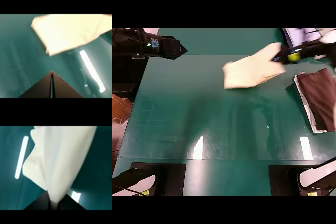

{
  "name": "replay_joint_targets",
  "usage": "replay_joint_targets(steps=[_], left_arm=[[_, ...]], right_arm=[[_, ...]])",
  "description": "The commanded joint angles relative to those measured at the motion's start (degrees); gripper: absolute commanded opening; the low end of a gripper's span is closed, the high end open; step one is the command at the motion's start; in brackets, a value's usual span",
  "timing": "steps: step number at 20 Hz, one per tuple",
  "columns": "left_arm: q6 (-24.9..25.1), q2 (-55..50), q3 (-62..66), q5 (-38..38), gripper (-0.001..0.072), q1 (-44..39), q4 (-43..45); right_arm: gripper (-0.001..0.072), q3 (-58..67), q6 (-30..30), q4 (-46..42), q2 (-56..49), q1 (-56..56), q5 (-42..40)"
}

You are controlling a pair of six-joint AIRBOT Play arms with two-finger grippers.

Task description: Fold the shirts.

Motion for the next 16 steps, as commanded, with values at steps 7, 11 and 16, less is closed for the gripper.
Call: replay_joint_targets(steps=[7,11,16], left_arm=[[-0.07,-0.02,0.00,0.96,0.0022,-1.20,-0.33],[-0.07,-0.02,0.00,0.92,0.0022,-1.20,-0.33],[-0.02,-0.02,0.00,0.74,0.0022,-1.20,-0.31]], right_arm=[[0.0018,0.48,2.12,-4.52,8.37,-25.07,-1.25],[0.0018,2.03,2.10,-4.55,9.97,-25.46,-7.06],[0.0018,8.00,2.08,-4.74,13.22,-25.64,-7.85]])
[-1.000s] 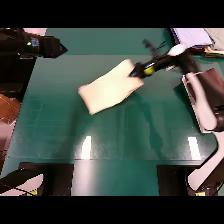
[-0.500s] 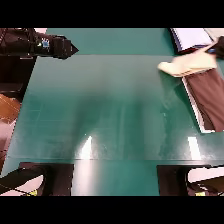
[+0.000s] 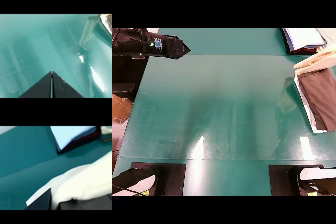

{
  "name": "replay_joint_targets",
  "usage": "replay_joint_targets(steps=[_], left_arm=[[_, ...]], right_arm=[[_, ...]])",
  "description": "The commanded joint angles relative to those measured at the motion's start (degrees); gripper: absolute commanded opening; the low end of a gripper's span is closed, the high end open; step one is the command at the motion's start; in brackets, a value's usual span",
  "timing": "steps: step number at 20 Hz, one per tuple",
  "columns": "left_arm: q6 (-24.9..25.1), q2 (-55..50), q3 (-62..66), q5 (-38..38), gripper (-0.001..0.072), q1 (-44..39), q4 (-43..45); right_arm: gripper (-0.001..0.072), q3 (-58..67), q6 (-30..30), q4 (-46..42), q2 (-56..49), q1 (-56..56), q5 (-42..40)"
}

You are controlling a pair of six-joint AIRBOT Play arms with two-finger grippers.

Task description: Fold the shirts.

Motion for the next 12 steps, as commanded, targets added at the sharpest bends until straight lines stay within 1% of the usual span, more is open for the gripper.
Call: replay_joint_targets(steps=[1,4,7,9,12], left_arm=[[0.02,-0.02,0.00,-0.28,0.0022,-0.02,0.02],[0.04,-0.02,0.00,-0.46,0.0022,-0.02,0.07],[0.04,-0.02,0.00,-0.46,0.0023,0.00,0.07],[0.09,-0.02,0.00,-0.46,0.0023,0.00,0.07],[1.11,-0.02,0.00,-0.90,0.0022,0.00,0.04]], right_arm=[[0.0018,-1.07,0.02,-0.31,4.57,-0.96,-2.67],[0.0018,-8.22,0.00,-0.59,10.88,-3.04,-1.73],[0.0018,-15.34,-0.04,-1.57,16.41,-5.81,2.73],[0.0018,-21.16,-0.02,-5.31,19.58,-7.67,6.45],[0.0019,-32.04,0.02,-13.07,24.09,-10.29,8.22]])
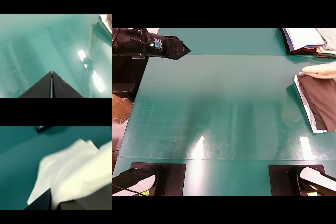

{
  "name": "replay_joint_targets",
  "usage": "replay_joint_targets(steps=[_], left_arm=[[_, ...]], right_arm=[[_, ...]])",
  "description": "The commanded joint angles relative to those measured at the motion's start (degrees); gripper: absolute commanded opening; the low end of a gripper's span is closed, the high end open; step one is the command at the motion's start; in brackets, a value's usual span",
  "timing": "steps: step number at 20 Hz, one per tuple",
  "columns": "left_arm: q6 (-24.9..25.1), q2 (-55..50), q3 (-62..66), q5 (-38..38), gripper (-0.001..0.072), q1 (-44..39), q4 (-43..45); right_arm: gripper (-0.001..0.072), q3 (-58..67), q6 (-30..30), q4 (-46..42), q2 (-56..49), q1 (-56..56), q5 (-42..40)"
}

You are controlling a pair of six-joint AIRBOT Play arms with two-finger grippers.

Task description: Fold the shirts.

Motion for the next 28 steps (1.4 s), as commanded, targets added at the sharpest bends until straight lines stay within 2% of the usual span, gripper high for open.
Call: replay_joint_targets(steps=[1,4,5,6,7,8,9,13,16,19,24,27,28], left_arm=[[0.79,-0.02,0.00,-0.44,0.0023,-0.02,0.02],[0.79,-0.02,0.00,-0.46,0.0022,0.00,0.02],[0.79,-0.02,0.00,-0.46,0.0023,-0.02,0.02],[0.79,-0.02,0.00,-0.48,0.0023,-0.02,0.02],[0.79,-0.02,0.00,-0.50,0.0023,0.00,0.02],[0.81,-0.02,0.00,-0.48,0.0023,-0.02,0.02],[0.79,-0.02,0.00,-0.48,0.0023,-0.02,0.02],[0.72,-0.02,0.00,-0.39,0.0023,-0.02,-0.11],[0.70,-0.02,0.00,-0.42,0.0023,0.00,-0.42],[0.72,-0.02,0.02,0.17,0.0023,0.00,-0.28],[0.72,-0.02,0.02,0.24,0.0023,0.04,-0.02],[0.72,-0.02,0.02,0.22,0.0023,0.04,-0.02],[0.72,-0.02,0.02,0.24,0.0023,0.04,-0.02]], right_arm=[[0.0019,-12.83,0.02,-9.05,5.68,-3.63,3.19],[0.0024,-23.06,0.00,-12.31,7.98,-8.09,3.37],[0.0065,-25.62,0.00,-12.22,8.15,-9.79,3.43],[0.0222,-27.85,0.00,-12.22,8.24,-11.15,3.39],[0.0422,-29.99,0.00,-12.22,8.17,-12.55,3.41],[0.0576,-31.65,0.00,-12.24,8.20,-13.79,3.26],[0.0608,-32.76,0.00,-12.22,8.17,-15.26,3.08],[0.0605,-29.03,0.00,-11.52,8.24,-18.80,4.31],[0.0605,-22.82,0.00,-5.64,8.24,-13.97,5.14],[0.0605,-17.99,0.00,1.84,8.22,-2.73,5.27],[0.0593,-14.58,-0.02,1.25,8.20,22.97,1.57],[0.0592,-14.64,-0.04,1.22,8.17,34.42,-2.01],[0.0538,-14.62,-0.04,1.25,8.17,37.53,-3.23]])
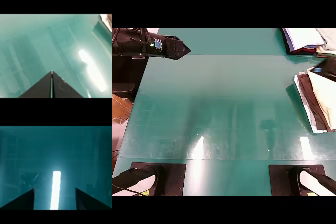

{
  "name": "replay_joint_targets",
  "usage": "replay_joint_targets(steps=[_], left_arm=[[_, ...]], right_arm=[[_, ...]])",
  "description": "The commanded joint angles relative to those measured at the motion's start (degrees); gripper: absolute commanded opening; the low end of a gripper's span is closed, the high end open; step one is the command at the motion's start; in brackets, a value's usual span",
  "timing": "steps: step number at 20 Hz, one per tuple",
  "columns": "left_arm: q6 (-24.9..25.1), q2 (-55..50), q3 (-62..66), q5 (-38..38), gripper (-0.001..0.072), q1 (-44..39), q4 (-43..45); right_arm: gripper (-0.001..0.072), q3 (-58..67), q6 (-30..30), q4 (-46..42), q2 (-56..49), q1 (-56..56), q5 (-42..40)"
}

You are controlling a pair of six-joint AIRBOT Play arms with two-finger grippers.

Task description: Fold the shirts.

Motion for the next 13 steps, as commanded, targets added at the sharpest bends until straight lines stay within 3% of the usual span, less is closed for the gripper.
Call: replay_joint_targets(steps=[1,3,4,13], left_arm=[[0.00,-0.02,0.02,0.00,0.0023,0.04,0.09],[0.00,-0.02,0.02,0.02,0.0023,0.04,0.07],[0.00,-0.02,0.02,0.02,0.0023,0.04,0.09],[0.00,-0.02,0.02,0.00,0.0023,0.04,0.09]], right_arm=[[0.0432,0.52,-0.02,0.37,-0.04,12.81,-4.74],[0.0198,0.55,-0.04,0.37,-0.02,16.63,-5.51],[0.0014,0.55,-0.04,0.37,-0.02,17.79,-5.49],[0.0020,0.52,-0.07,0.42,-0.02,18.43,-5.64]])
